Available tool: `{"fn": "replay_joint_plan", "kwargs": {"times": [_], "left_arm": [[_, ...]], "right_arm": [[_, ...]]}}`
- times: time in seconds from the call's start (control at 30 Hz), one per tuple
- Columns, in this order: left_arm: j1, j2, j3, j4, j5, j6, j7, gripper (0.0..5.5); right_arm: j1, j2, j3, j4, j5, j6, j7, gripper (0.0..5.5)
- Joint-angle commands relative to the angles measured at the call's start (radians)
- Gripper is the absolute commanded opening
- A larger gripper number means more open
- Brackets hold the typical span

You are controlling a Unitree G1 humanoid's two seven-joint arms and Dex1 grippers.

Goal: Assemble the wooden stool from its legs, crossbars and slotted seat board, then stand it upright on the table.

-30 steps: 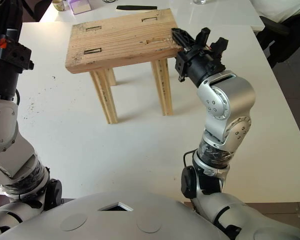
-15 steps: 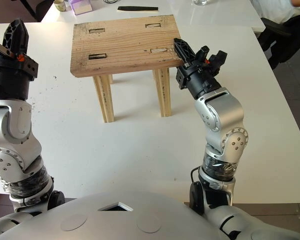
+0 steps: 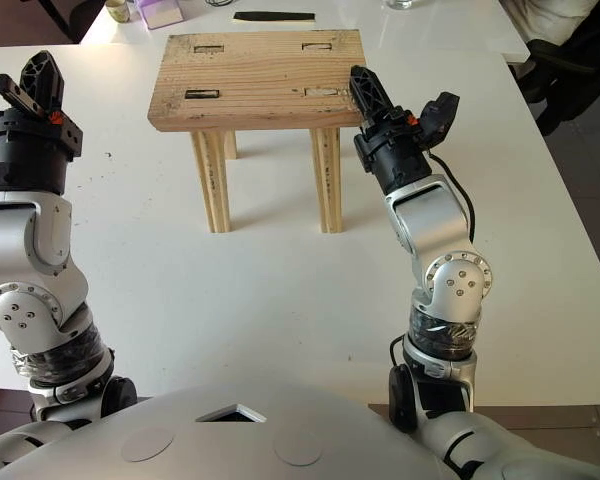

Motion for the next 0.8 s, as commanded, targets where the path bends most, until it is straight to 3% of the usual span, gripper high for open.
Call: {"fn": "replay_joint_plan", "kwargs": {"times": [0.03,0.17,0.3,0.47,0.63,0.8], "left_arm": [[-0.016,-0.005,0.028,0.012,0.036,0.003,0.003,0.0],[-0.02,0.005,0.051,0.018,0.047,0.019,-0.009,0.0],[0.021,0.094,0.072,0.011,0.156,0.085,-0.03,0.0],[0.065,0.259,0.047,0.068,0.498,0.217,-0.022,0.0],[0.018,0.31,-0.104,0.092,0.9,0.262,-0.066,0.0],[-0.019,0.284,-0.18,0.142,1.148,0.244,-0.063,0.0]], "right_arm": [[-0.03,-0.052,-0.025,0.011,0.006,0.046,0.048,3.39],[-0.04,-0.12,-0.026,-0.016,-0.029,0.095,0.104,3.39],[-0.073,-0.229,-0.086,0.018,-0.16,0.099,0.164,3.39],[-0.175,-0.275,-0.146,0.146,-0.326,0.036,0.254,3.39],[-0.2,-0.311,0.132,0.236,-0.942,-0.077,0.22,3.39],[-0.192,-0.266,0.227,0.262,-1.212,-0.134,0.182,3.39]]}}
